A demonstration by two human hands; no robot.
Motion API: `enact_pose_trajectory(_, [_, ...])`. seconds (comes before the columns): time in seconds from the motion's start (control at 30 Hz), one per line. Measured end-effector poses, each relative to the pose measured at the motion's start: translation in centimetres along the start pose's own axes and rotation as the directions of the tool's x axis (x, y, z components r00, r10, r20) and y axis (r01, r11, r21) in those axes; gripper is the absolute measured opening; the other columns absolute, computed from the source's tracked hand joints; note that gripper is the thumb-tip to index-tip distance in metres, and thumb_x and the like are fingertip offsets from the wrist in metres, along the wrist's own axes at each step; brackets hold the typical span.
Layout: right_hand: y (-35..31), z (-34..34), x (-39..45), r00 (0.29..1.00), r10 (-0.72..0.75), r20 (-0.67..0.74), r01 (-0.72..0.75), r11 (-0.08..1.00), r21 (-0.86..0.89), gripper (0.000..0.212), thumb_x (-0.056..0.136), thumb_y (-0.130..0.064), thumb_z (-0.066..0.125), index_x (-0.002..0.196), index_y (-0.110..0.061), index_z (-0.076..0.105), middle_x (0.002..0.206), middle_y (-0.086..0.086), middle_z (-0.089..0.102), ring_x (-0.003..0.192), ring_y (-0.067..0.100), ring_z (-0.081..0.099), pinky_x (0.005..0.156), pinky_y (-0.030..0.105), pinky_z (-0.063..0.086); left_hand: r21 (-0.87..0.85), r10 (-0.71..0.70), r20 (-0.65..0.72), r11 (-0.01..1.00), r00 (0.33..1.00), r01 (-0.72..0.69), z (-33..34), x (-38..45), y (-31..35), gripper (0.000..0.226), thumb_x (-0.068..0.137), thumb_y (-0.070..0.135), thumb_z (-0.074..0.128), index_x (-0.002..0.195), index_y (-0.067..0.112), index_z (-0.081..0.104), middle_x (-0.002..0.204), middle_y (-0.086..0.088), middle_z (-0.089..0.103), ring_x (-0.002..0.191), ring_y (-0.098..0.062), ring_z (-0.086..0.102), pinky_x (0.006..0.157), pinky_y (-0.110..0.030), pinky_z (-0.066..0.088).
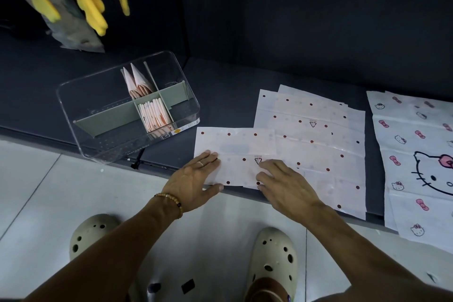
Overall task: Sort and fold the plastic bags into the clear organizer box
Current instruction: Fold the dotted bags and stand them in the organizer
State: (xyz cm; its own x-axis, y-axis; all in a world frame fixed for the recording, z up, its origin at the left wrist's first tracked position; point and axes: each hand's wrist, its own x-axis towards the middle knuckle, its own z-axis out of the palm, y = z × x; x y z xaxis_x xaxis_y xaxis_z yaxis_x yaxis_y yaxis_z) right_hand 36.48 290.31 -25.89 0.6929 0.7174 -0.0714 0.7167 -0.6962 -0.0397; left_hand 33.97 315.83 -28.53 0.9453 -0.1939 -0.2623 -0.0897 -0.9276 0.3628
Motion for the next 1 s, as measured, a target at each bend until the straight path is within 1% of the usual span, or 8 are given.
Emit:
enact_pose_trajectory(0.13, [-0.3, -0.6, 0.5, 0.992, 0.128, -0.018, -0.126, 0.988, 0.086, 0.028, 0.063, 0.004, 0.074, 0.083, -0.014, 0.067, 0.108, 0.005, 0.065, 0.098, 0.027, 0.062, 0.066, 0.030, 0.054, -0.003, 0.002, 0.002, 1.000, 1.000, -0.002, -0.2, -0.1, 0.1, 0.075, 0.087, 0.063, 0.045, 0.149, 0.028, 0.021, 0.158, 0.012, 0.011, 0.145, -0.007, 0.006, 0.115, -0.029, 0.017])
enact_pose_trajectory(0.33, [0.1, -0.9, 1.7, 0.962, 0.267, -0.054, -0.241, 0.928, 0.284, 0.010, 0.097, -0.015, 0.044, 0.100, -0.013, 0.053, 0.096, -0.002, 0.057, 0.092, 0.021, 0.052, 0.067, 0.025, 0.028, 0.020, 0.013, -0.027, 1.000, 1.000, -0.013, -0.8, 0.1, 0.8, 0.056, 0.095, 0.049, 0.043, 0.145, 0.028, 0.033, 0.155, 0.010, 0.023, 0.144, -0.009, 0.013, 0.114, -0.028, 0.021])
enact_pose_trajectory(0.47, [0.9, -1.7, 2.4, 0.941, 0.331, 0.062, -0.327, 0.854, 0.405, 0.038, 0.086, -0.045, 0.061, 0.115, -0.023, 0.052, 0.101, -0.015, 0.053, 0.097, 0.013, 0.051, 0.082, 0.029, 0.037, 0.002, 0.004, -0.098, 1.000, 0.995, -0.004, -2.2, 0.6, 1.1, 0.037, 0.100, 0.027, 0.040, 0.136, 0.026, 0.047, 0.144, 0.000, 0.043, 0.131, -0.021, 0.041, 0.105, -0.032, 0.038])
enact_pose_trajectory(0.53, [1.4, -1.7, 2.8, 0.922, 0.376, 0.094, -0.378, 0.818, 0.434, 0.036, 0.086, -0.036, 0.065, 0.118, -0.024, 0.057, 0.109, -0.009, 0.062, 0.104, 0.017, 0.056, 0.089, 0.030, 0.042, -0.059, -0.025, -0.069, 0.998, 0.997, 0.021, -3.4, 1.1, 1.2, 0.032, 0.100, 0.028, 0.040, 0.128, 0.022, 0.054, 0.129, -0.007, 0.055, 0.114, -0.026, 0.053, 0.094, -0.032, 0.044])
enact_pose_trajectory(0.63, [2.2, -1.6, 3.8, 0.811, 0.582, 0.064, -0.487, 0.608, 0.627, 0.009, 0.089, -0.017, 0.063, 0.095, -0.019, 0.069, 0.086, 0.000, 0.069, 0.081, 0.023, 0.062, 0.074, 0.027, 0.046, -0.196, -0.097, -0.061, 0.977, 0.993, 0.083, -4.5, 1.8, 0.5, 0.025, 0.099, 0.030, 0.042, 0.105, 0.014, 0.061, 0.100, -0.011, 0.062, 0.096, -0.031, 0.058, 0.078, -0.029, 0.042])
enact_pose_trajectory(0.73, [3.0, -1.4, 5.1, 0.696, 0.698, 0.168, -0.574, 0.400, 0.715, 0.008, 0.084, -0.021, 0.068, 0.078, -0.018, 0.064, 0.082, 0.001, 0.069, 0.074, 0.019, 0.062, 0.064, 0.023, 0.045, -0.306, -0.268, -0.107, 0.925, 0.957, 0.225, -4.4, 2.1, -0.3, 0.032, 0.097, 0.031, 0.047, 0.119, 0.011, 0.060, 0.117, -0.010, 0.062, 0.106, -0.029, 0.056, 0.094, -0.036, 0.045])
enact_pose_trajectory(0.87, [3.2, -0.8, 6.9, 0.656, 0.741, 0.142, -0.662, 0.474, 0.580, 0.036, 0.087, -0.027, 0.064, 0.061, -0.012, 0.046, 0.063, 0.006, 0.055, 0.063, 0.026, 0.053, 0.061, 0.029, 0.039, -0.185, -0.449, -0.154, 0.888, 0.880, 0.421, -3.6, 2.9, -0.3, 0.044, 0.095, 0.045, 0.047, 0.128, 0.016, 0.055, 0.122, -0.009, 0.062, 0.108, -0.029, 0.058, 0.096, -0.042, 0.049])
enact_pose_trajectory(1.0, [3.5, 0.1, 7.9, 0.618, 0.777, 0.121, -0.700, 0.473, 0.535, 0.039, 0.091, -0.028, 0.060, 0.059, -0.015, 0.044, 0.063, 0.006, 0.060, 0.065, 0.027, 0.056, 0.062, 0.026, 0.037, -0.175, -0.502, -0.208, 0.863, 0.839, 0.473, -3.3, 4.5, -0.7, 0.033, 0.093, 0.048, 0.049, 0.089, 0.016, 0.054, 0.099, -0.012, 0.066, 0.090, -0.029, 0.061, 0.075, -0.039, 0.050])
